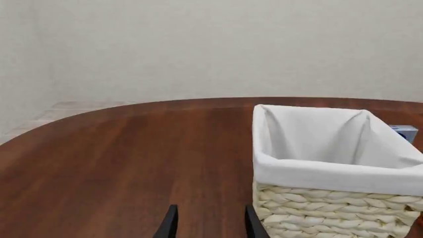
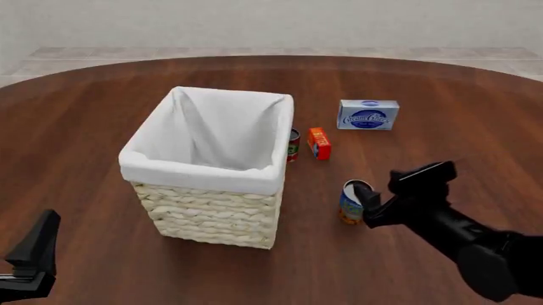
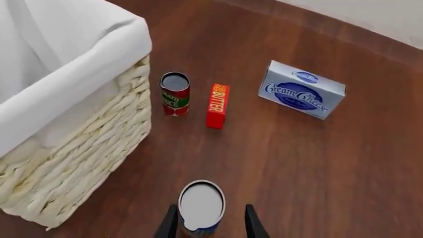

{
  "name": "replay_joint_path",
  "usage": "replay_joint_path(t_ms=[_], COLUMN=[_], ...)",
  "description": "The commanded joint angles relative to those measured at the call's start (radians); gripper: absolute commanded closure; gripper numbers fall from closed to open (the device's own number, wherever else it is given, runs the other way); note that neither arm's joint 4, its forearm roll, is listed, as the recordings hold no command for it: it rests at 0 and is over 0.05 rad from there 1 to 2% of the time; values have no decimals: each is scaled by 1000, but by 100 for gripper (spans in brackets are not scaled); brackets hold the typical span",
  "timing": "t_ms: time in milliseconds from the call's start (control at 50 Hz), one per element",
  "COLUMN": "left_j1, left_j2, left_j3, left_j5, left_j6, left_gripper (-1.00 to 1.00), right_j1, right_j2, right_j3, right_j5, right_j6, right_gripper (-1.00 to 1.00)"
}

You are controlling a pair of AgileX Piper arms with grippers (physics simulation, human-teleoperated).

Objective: Pick up the alphabet soup and put it in the basket.

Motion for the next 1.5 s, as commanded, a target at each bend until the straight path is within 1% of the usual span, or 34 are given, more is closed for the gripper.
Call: replay_joint_path(t_ms=[20, 40, 60, 100, 260, 280, 360, 780, 880, 940, 1020, 1140, 1380, 1500], left_j1=[0, 0, 0, 0, 0, 0, 0, 0, 0, 0, 0, 0, 0, 0], left_j2=[0, 0, 0, 0, 0, 0, 0, 0, 0, 0, 0, 0, 0, 0], left_j3=[0, 0, 0, 0, 0, 0, 0, 0, 0, 0, 0, 0, 0, 0], left_j5=[0, 0, 0, 0, 0, 0, 0, 0, 0, 0, 0, 0, 0, 0], left_j6=[0, 0, 0, 0, 0, 0, 0, 0, 0, 0, 0, 0, 0, 0], left_gripper=[-100, -100, -100, -100, -100, -100, -100, -100, -100, -100, -100, -100, -100, -100], right_j1=[12, 6, 9, 17, 29, 41, 47, 28, 25, 18, 18, 4, 10, 16], right_j2=[71, 83, 100, 107, 134, 132, 140, 250, 261, 273, 271, 297, 318, 317], right_j3=[-17, -18, -20, -19, -29, -27, -24, -50, -52, -56, -50, -58, -84, -75], right_j5=[0, -6, -11, -17, -23, -23, -31, -59, -59, -62, -66, -73, -66, -76], right_j6=[53, 39, 37, 51, 64, 79, 88, 75, 71, 56, 58, 34, 32, 34], right_gripper=[-100, -100, -100, -100, -100, -100, -100, -100, -100, -100, -100, -100, -100, -100])
